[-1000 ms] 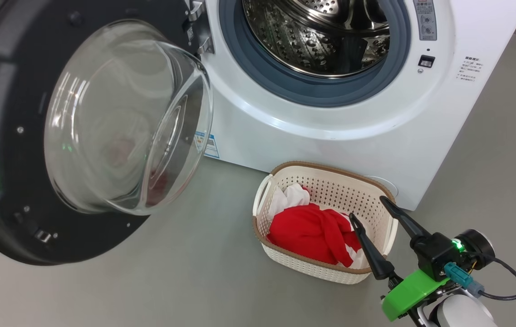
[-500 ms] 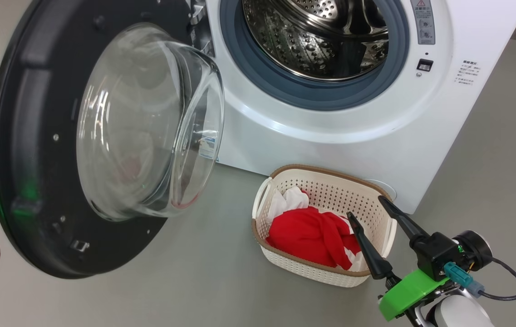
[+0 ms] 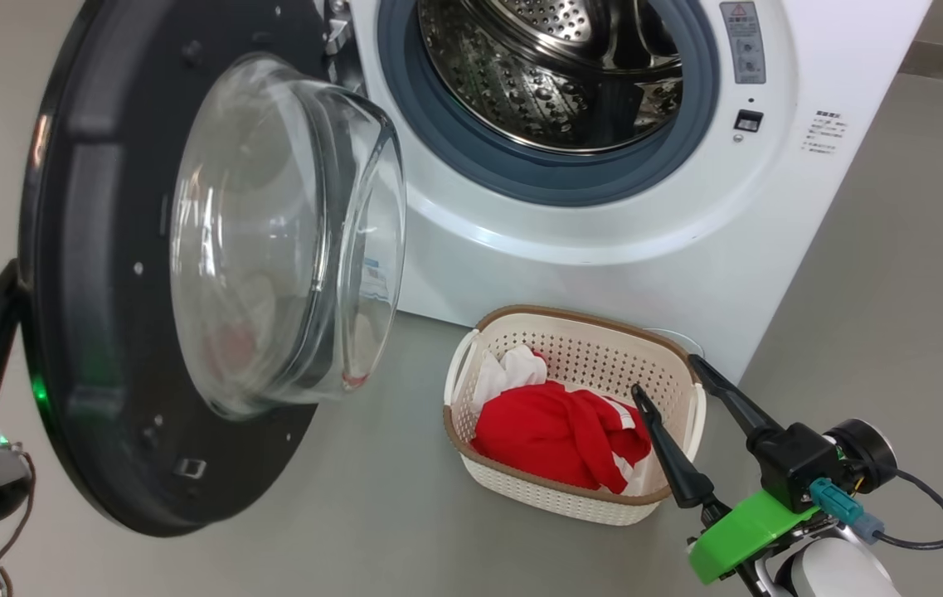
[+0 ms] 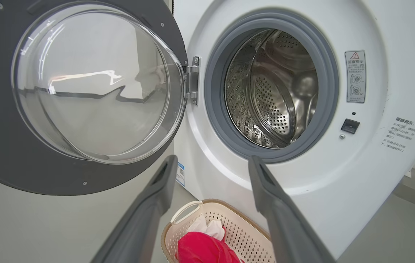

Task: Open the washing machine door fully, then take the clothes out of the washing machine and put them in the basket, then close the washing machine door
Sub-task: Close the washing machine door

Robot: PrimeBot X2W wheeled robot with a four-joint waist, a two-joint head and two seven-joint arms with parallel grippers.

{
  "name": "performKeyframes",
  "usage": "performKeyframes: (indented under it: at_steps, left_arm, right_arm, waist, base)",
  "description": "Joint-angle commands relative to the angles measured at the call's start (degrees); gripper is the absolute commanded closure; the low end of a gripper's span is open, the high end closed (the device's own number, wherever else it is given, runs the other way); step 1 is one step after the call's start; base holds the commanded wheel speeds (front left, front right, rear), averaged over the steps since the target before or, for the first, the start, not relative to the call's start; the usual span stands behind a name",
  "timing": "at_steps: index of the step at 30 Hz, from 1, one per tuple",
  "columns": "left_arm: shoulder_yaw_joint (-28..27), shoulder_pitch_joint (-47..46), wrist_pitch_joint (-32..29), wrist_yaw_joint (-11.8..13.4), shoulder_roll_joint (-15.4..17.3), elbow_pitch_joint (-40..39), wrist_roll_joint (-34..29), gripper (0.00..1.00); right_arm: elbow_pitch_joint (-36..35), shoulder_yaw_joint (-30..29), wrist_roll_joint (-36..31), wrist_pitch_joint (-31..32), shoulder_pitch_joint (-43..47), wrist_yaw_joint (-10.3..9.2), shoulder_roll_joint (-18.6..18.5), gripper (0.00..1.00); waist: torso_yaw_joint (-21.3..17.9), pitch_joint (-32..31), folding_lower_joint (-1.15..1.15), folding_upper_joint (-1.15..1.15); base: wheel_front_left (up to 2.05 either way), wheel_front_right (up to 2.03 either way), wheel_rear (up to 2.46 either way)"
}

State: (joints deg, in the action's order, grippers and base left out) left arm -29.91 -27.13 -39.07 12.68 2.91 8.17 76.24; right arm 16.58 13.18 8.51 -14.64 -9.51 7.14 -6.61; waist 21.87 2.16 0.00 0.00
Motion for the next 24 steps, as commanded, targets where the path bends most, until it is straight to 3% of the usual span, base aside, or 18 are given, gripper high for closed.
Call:
performKeyframes:
  at_steps: [1,12,24]
  left_arm:
    - [0.20,0.27,-1.00,0.11,1.04,-2.59,0.73,1.00]
    - [5.59,4.35,0.23,2.48,0.05,-10.42,3.44,1.00]
    - [11.30,7.40,3.87,3.31,-0.02,-14.55,8.17,1.00]
  right_arm:
    - [-1.61,0.62,-0.36,-0.36,-0.66,0.35,0.31,0.00]
    - [-2.62,0.99,1.22,-0.36,-1.07,0.35,0.85,0.00]
    - [-3.01,0.84,1.17,-0.36,-1.23,0.35,0.37,0.00]
  waist:
    - [-0.34,-0.04,0.00,0.00]
    - [-2.50,-0.12,0.00,0.00]
    - [-6.30,1.23,0.00,0.00]
  base:
    - [0.00,0.00,0.00]
    - [0.00,0.00,0.00]
    - [0.00,0.00,0.00]
